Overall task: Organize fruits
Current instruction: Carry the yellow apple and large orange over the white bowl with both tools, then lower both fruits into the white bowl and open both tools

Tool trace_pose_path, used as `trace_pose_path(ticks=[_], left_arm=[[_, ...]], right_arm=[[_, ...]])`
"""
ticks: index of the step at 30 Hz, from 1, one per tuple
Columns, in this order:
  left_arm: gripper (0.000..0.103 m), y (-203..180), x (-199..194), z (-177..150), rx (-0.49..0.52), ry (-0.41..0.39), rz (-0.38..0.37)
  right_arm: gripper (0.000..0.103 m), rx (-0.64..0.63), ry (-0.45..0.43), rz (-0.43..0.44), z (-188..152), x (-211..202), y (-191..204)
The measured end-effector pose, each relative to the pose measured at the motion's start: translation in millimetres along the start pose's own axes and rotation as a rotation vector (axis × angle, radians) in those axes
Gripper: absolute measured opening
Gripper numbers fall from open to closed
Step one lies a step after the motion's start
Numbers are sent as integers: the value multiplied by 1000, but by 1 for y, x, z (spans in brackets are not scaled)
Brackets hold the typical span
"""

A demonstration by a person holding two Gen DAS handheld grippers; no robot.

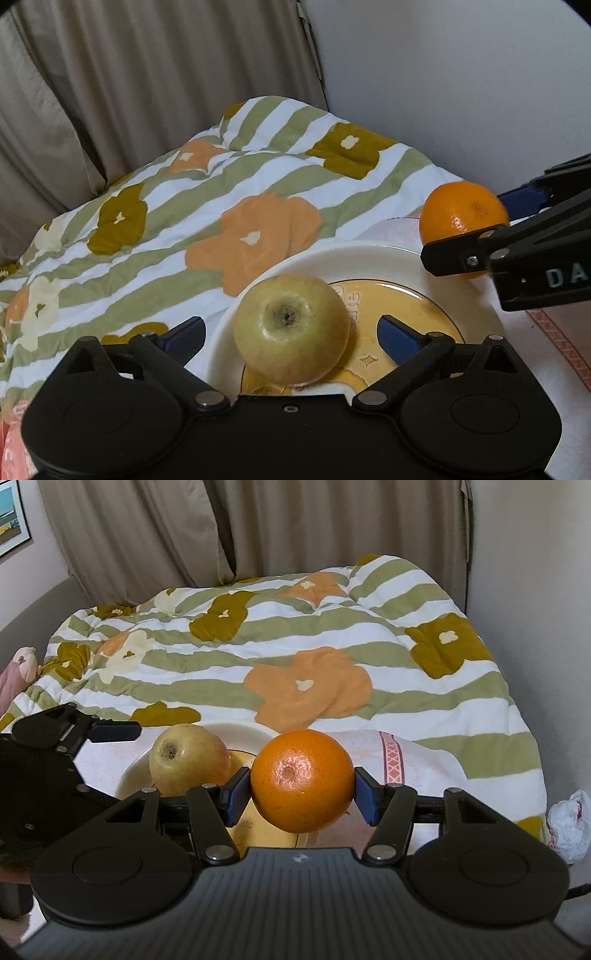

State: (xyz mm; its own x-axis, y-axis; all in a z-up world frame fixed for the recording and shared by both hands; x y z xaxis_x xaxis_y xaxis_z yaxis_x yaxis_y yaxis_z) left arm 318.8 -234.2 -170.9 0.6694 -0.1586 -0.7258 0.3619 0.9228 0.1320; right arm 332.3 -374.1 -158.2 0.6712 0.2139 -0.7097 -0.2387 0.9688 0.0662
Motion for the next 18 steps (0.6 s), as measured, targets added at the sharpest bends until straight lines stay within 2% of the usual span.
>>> trace_pose_path(ticks=[6,13,18], left_arm=[[101,11,-13,-2,-36,0,4],[101,23,-24,-13,-89,9,13],[101,27,-29,-23,-93,24,28]], right_arm=[[74,-87,1,21,4,5,11],[74,-332,-48,29,1,27,38],[74,-382,-42,54,-2,39,49]])
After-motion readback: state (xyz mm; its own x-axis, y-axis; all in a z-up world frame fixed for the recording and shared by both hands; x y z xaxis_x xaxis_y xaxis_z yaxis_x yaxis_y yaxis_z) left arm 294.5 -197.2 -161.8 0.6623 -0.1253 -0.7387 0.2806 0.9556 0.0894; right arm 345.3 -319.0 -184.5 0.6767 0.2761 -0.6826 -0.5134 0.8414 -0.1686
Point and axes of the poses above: each gripper's, at about its wrist camera, not at the fingertips, and x roughly the way its jaws point, y to its left, z to its top, the point moved 8 cm from there along x, roughly the way its jaws point, and after that the axes turned 8 degrees about -x, right-handed, at the moved point
